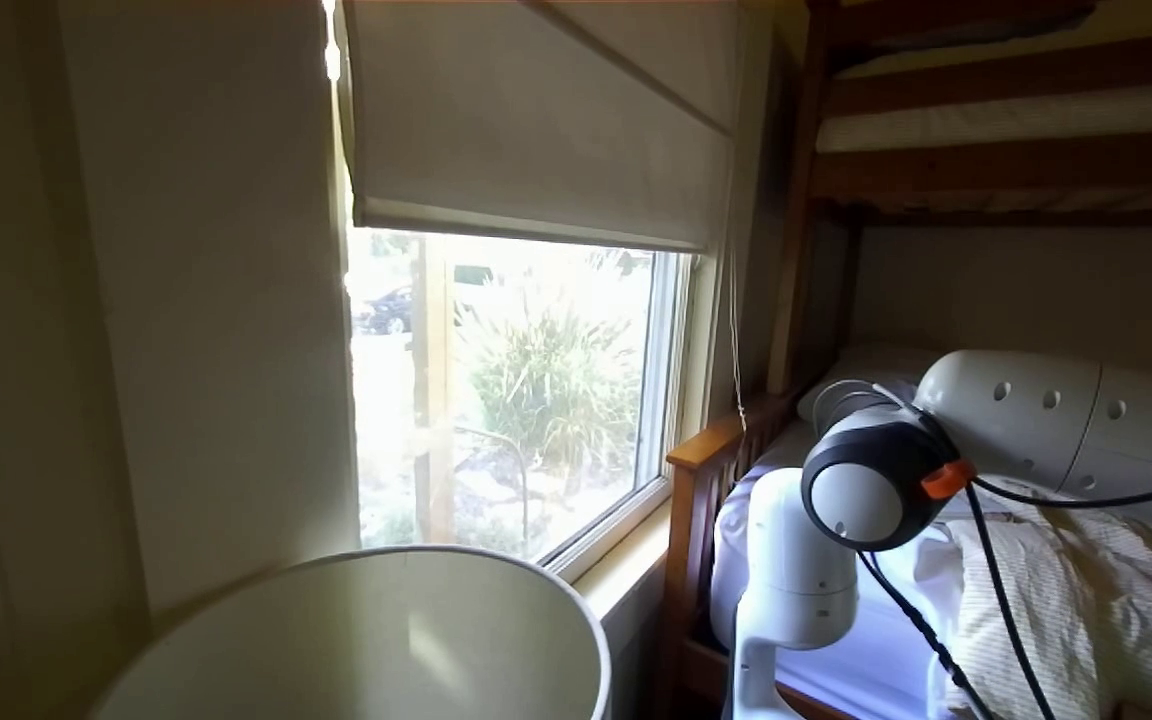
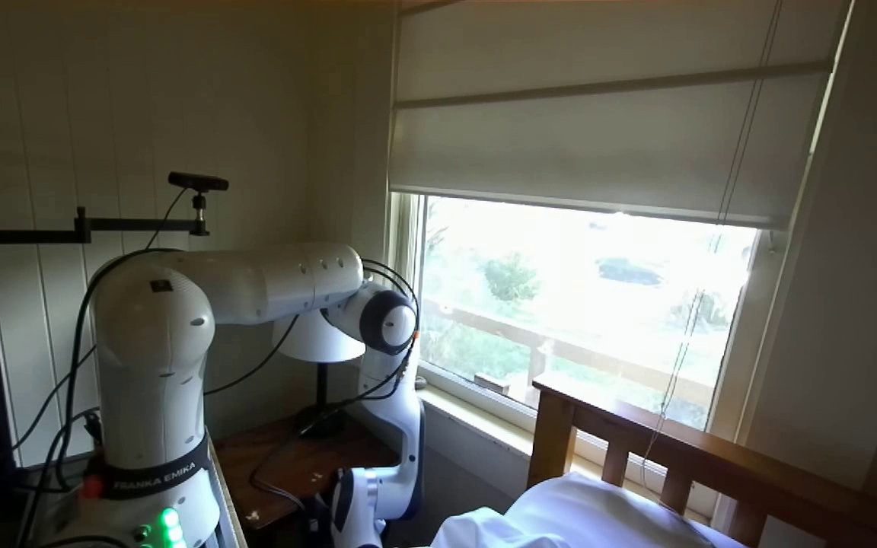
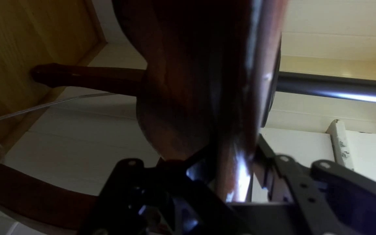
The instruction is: Move the brown table to the right
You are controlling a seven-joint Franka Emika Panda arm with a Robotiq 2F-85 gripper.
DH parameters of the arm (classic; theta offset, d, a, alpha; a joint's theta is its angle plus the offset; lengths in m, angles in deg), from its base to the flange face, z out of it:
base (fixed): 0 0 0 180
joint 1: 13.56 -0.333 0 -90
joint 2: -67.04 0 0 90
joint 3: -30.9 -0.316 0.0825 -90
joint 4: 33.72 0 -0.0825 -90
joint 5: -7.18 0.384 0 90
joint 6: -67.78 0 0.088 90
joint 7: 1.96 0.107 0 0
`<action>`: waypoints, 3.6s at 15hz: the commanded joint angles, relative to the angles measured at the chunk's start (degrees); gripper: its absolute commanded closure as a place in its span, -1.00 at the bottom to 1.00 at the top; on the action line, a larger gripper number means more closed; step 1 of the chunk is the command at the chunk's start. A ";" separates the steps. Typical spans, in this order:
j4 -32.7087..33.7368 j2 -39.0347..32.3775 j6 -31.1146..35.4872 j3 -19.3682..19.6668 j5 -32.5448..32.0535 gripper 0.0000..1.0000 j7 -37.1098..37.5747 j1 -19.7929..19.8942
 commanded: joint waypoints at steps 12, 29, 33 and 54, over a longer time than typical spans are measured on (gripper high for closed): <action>-4.63 5.89 -3.93 4.13 2.74 0.84 -7.00 8.53; -9.71 12.94 -7.39 5.92 9.51 -0.96 -13.84 12.09; -15.65 18.98 -7.44 6.52 14.01 -1.00 -26.73 10.53; -31.31 40.67 4.25 23.83 29.23 -1.00 -57.05 -13.01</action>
